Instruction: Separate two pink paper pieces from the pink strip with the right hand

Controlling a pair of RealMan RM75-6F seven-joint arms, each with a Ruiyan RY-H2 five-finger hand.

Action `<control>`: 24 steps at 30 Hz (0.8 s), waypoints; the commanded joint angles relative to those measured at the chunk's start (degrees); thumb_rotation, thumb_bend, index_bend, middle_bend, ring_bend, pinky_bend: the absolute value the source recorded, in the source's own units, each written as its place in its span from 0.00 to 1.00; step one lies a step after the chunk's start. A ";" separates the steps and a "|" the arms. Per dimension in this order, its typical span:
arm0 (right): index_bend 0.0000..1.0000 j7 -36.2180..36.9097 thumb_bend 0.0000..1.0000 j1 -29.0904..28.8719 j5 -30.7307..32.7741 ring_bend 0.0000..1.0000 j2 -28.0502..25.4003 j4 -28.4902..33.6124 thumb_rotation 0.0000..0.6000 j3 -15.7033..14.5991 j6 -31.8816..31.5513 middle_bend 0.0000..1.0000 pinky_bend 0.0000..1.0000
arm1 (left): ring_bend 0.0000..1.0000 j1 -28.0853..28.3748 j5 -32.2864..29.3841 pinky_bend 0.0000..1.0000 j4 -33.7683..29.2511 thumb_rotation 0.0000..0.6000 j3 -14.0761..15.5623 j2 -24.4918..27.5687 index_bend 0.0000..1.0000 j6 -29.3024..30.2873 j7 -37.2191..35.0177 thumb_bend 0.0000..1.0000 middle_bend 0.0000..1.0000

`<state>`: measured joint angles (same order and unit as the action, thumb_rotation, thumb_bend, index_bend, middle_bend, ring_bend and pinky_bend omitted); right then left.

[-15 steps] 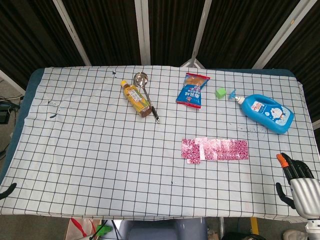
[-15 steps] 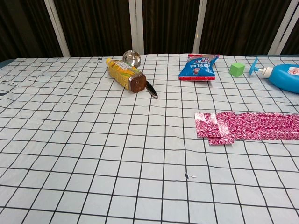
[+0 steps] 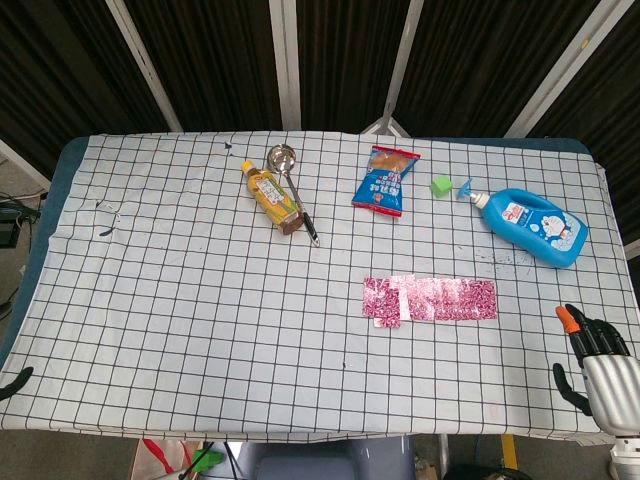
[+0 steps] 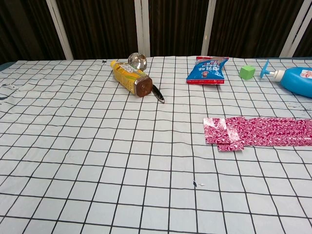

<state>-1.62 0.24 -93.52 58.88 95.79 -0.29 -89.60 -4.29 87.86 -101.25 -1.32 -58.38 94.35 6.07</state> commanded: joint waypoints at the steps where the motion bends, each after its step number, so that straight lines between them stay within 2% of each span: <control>1: 0.00 -0.20 0.49 -0.11 0.20 0.16 0.08 0.03 1.00 -0.02 0.37 0.09 0.14 | 0.00 0.20 -0.44 0.08 -0.03 1.00 -0.10 -0.02 0.16 -0.50 0.08 0.28 0.03; 7: 0.00 -1.12 0.49 -0.76 -0.03 0.16 0.72 -0.10 1.00 -0.22 1.70 0.09 0.14 | 0.00 -0.24 0.16 0.08 -0.27 1.00 0.04 -0.05 0.16 0.50 0.22 0.28 0.03; 11: 0.00 -1.61 0.49 -1.86 -0.55 0.23 1.46 -0.17 1.00 -0.27 3.34 0.15 0.16 | 0.00 -0.39 0.06 0.08 -0.32 1.00 0.06 -0.05 0.16 0.64 0.12 0.28 0.03; 18: 0.06 -2.82 0.49 -6.51 -0.42 0.54 1.71 1.24 1.00 1.13 9.54 0.46 0.35 | 0.00 -0.21 -0.54 0.08 -0.33 1.00 -0.18 0.05 0.16 0.24 -0.14 0.28 0.03; 24: 0.10 -7.87 0.51 -11.43 2.02 0.73 2.93 4.27 1.00 3.60 16.09 0.67 0.53 | 0.00 -0.09 -0.79 0.08 -0.31 1.00 -0.26 0.22 0.16 -0.05 -0.34 0.28 0.03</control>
<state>-7.53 -9.33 -92.67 61.06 98.72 2.15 -75.67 -4.37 87.07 -101.56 -1.58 -58.17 94.29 5.74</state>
